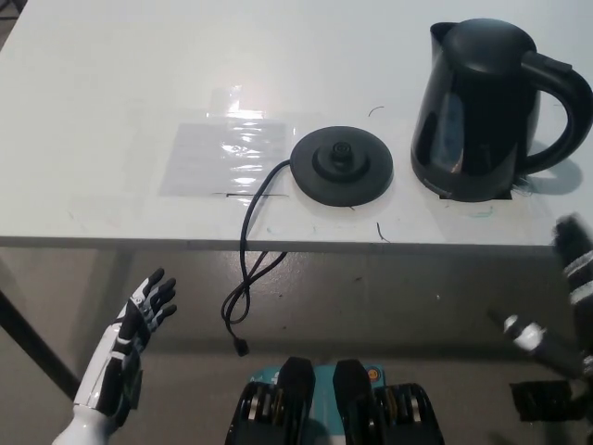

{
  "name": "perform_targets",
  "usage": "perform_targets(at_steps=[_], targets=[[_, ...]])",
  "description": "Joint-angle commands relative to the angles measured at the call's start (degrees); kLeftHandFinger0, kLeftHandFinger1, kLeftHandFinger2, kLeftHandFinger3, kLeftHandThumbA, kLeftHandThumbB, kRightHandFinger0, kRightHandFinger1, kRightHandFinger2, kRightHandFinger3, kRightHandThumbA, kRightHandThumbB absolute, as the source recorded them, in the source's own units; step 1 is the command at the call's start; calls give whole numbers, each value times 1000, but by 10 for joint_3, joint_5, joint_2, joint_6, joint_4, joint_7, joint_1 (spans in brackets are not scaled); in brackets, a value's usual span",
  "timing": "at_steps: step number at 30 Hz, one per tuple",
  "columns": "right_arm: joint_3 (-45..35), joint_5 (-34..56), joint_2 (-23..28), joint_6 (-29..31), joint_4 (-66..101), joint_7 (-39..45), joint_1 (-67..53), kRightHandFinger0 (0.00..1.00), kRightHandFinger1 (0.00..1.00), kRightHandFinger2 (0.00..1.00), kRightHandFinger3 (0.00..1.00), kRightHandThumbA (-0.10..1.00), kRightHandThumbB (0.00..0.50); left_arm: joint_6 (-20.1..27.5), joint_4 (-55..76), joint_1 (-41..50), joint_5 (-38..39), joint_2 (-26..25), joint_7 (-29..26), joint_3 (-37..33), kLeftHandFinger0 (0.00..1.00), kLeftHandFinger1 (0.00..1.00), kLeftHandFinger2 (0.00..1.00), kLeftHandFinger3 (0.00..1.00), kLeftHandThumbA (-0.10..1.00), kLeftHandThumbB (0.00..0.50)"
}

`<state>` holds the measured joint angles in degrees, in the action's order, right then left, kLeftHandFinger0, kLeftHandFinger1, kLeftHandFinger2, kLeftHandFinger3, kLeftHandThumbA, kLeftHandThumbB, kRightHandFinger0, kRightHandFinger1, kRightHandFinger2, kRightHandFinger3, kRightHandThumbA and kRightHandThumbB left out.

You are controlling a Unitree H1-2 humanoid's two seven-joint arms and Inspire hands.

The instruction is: A kettle and its base are kept separately on the desk infront of the robot and the robot uses its right hand to lift the kettle by its handle and places it on its base to align it correctly.

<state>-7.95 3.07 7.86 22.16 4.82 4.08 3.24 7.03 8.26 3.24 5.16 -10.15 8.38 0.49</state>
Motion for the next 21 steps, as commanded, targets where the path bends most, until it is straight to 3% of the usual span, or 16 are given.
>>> perform_targets(at_steps=[1,3,4,5,12,14,18,21], targets=[[-33,22,42,-38,51,-15,56,1000,1000,1000,1000,1000,367,11,22,-4,16,-4,12,0,1000,1000,1000,1000,980,58],[-39,60,70,-87,41,2,87,1000,1000,1000,1000,999,371,9,23,-5,15,-3,9,1,1000,1000,1000,1000,978,58],[-41,75,79,-103,36,8,96,1000,1000,1000,1000,1000,306,11,23,-3,16,-3,9,1,1000,1000,1000,1000,978,57],[-43,85,91,-107,19,16,111,1000,1000,1000,1000,1000,366,13,22,-3,16,-3,9,2,1000,1000,1000,1000,977,55],[-50,124,145,-155,-61,36,208,1000,1000,1000,1000,990,360,23,16,1,11,-6,8,4,1000,1000,1000,1000,998,63],[-46,108,153,-155,-85,34,232,1000,1000,1000,1000,1000,335,23,16,2,9,-6,8,3,1000,1000,1000,1000,1000,63],[-35,94,159,-158,-145,38,287,1000,1000,1000,1000,1000,354,27,13,-1,8,-5,6,5,1000,1000,1000,1000,1000,57],[-31,95,150,-161,-177,37,314,1000,1000,1000,1000,1000,335,28,11,-5,8,-9,7,7,1000,1000,1000,1000,1000,55]])
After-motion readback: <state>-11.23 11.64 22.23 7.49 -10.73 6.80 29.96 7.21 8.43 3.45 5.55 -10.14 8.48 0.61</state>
